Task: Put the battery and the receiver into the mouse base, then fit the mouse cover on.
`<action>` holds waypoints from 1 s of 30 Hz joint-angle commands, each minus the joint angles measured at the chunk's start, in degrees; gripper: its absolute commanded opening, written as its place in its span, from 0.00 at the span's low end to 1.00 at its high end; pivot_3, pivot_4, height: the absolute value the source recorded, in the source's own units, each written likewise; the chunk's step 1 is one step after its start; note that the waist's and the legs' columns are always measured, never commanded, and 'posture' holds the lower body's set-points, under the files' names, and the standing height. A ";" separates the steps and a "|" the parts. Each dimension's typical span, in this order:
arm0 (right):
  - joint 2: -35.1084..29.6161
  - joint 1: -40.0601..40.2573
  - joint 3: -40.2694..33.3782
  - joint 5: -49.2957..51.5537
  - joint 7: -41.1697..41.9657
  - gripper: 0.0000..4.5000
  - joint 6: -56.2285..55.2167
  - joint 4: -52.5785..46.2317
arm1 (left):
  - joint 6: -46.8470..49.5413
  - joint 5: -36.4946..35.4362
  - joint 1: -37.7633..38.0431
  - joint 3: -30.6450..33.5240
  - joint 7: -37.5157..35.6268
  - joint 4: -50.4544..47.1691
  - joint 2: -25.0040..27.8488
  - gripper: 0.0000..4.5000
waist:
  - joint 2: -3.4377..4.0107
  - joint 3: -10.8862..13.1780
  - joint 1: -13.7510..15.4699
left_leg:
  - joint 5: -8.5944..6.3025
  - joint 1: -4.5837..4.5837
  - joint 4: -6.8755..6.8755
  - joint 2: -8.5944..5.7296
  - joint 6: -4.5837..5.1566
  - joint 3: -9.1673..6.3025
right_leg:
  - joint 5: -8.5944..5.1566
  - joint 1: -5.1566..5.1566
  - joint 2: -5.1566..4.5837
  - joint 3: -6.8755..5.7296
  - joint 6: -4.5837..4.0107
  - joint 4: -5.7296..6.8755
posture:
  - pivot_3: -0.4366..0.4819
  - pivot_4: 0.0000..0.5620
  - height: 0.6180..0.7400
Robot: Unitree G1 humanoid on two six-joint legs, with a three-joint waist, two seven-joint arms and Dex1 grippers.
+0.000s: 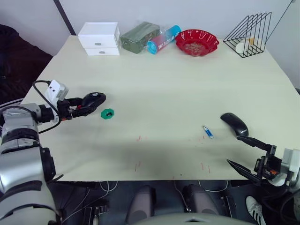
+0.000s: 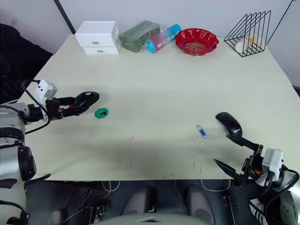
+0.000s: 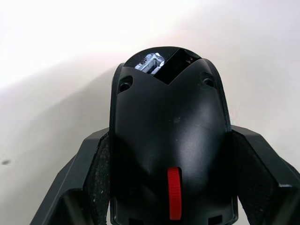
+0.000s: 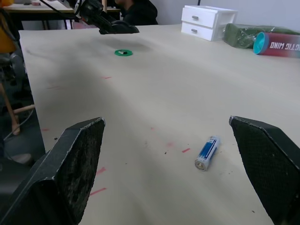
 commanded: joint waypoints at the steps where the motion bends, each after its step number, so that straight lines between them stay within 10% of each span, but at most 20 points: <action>1: -0.11 -0.87 -0.02 0.53 0.62 1.00 -1.08 -0.27 | 0.79 -3.17 0.73 1.20 -6.33 -4.65 2.31 0.64 | 0.00 0.00 -0.03 | 0.00 0.00 0.01 0.00 0.00 0.01 | 0.00 0.00 0.00 0.00 0.00 0.00 | 0.48 0.27 1.00; 17: -2.02 -4.43 1.29 1.28 4.01 1.00 0.02 2.17 | 26.84 -18.27 31.08 -0.77 2.98 -74.85 -2.26 0.64 | 0.10 0.05 -0.11 | -0.01 0.09 0.10 0.04 0.01 -0.23 | -0.01 -0.03 -0.10 0.14 -0.01 0.25 | 0.48 0.27 1.00; 30: -3.35 -5.07 0.77 2.01 5.33 1.00 1.26 2.05 | 34.69 -16.04 34.26 -12.62 15.82 -94.22 -4.71 0.64 | 0.17 0.09 -0.06 | -0.01 0.11 0.10 -0.03 0.01 -0.21 | -0.02 -0.02 -0.05 0.21 -0.01 0.23 | 0.48 0.27 1.00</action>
